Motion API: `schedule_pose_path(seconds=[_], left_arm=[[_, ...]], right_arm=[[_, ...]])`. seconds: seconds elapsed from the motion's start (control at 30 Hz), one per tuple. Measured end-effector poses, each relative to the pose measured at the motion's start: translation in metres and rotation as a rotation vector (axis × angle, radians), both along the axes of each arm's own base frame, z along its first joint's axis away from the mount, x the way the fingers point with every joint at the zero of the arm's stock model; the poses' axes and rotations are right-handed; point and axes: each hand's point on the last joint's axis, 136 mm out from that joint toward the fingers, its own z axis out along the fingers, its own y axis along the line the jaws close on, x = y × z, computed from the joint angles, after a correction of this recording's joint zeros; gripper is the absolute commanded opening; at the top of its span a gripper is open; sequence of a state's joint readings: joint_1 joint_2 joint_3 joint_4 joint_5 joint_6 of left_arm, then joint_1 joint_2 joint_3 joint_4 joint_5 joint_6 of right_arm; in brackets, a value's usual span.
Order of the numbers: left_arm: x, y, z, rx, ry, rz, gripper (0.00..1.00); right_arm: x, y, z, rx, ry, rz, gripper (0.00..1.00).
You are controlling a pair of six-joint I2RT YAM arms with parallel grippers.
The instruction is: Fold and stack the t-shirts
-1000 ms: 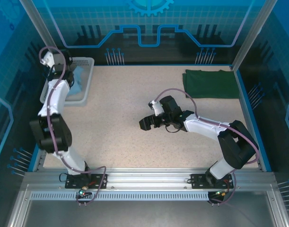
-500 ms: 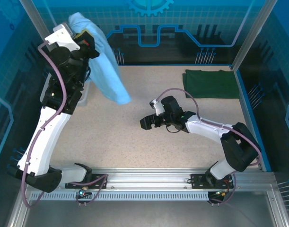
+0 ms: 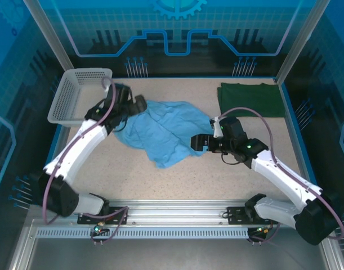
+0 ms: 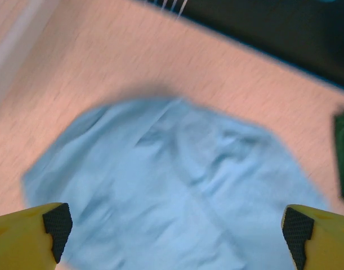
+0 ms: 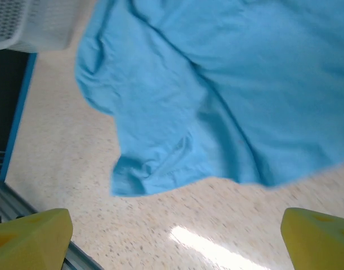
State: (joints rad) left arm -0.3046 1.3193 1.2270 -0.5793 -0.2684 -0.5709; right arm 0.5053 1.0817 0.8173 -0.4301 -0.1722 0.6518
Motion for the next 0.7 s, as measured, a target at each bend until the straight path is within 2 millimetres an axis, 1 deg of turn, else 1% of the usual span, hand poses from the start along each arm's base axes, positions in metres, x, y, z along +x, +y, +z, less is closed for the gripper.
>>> schedule_pose_path(seconds=[0.07,0.1,0.17,0.2,0.23,0.27,0.3,0.33,0.4,0.47,0.5,0.57,0.63,0.7], left_arm=[[-0.028,-0.001,-0.006,-0.054,0.022,-0.023,0.86],[-0.04,-0.006,-0.006,-0.089,0.019,-0.052,0.85],[-0.064,-0.021,-0.012,-0.151,0.026,-0.116,0.85],[-0.076,-0.032,-0.02,-0.176,0.047,-0.161,0.85],[-0.089,-0.044,-0.033,-0.201,0.082,-0.204,0.85],[-0.102,-0.058,-0.049,-0.22,0.121,-0.247,0.85],[-0.113,-0.069,-0.067,-0.238,0.166,-0.279,0.85],[-0.126,-0.078,-0.089,-0.255,0.234,-0.302,0.85],[-0.15,-0.09,-0.136,-0.283,0.371,-0.309,0.85],[-0.171,-0.094,-0.176,-0.291,0.521,-0.279,0.85],[-0.177,-0.096,-0.188,-0.295,0.581,-0.258,0.85],[-0.185,-0.101,-0.203,-0.312,0.661,-0.227,0.85],[-0.187,-0.107,-0.209,-0.346,0.696,-0.207,0.85],[-0.187,-0.112,-0.209,-0.38,0.721,-0.192,0.85]], right_arm=[[-0.007,-0.013,-0.004,-0.019,0.042,-0.029,0.97],[-0.01,-0.019,-0.006,-0.025,0.061,-0.04,0.97],[-0.012,-0.031,-0.011,-0.037,0.098,-0.07,0.95],[-0.011,-0.04,-0.016,-0.044,0.123,-0.1,0.94],[-0.009,-0.045,-0.019,-0.047,0.139,-0.12,0.92],[-0.005,-0.056,-0.026,-0.053,0.173,-0.161,0.91],[-0.002,-0.063,-0.031,-0.054,0.197,-0.188,0.89],[0.003,-0.072,-0.04,-0.059,0.229,-0.224,0.87],[0.013,-0.091,-0.06,-0.066,0.308,-0.295,0.77],[0.023,-0.107,-0.083,-0.061,0.415,-0.362,0.65],[0.029,-0.114,-0.094,-0.06,0.463,-0.384,0.64],[0.041,-0.122,-0.107,-0.064,0.525,-0.409,0.61],[0.059,-0.124,-0.113,-0.074,0.551,-0.417,0.62],[0.077,-0.126,-0.11,-0.088,0.532,-0.422,0.62]])
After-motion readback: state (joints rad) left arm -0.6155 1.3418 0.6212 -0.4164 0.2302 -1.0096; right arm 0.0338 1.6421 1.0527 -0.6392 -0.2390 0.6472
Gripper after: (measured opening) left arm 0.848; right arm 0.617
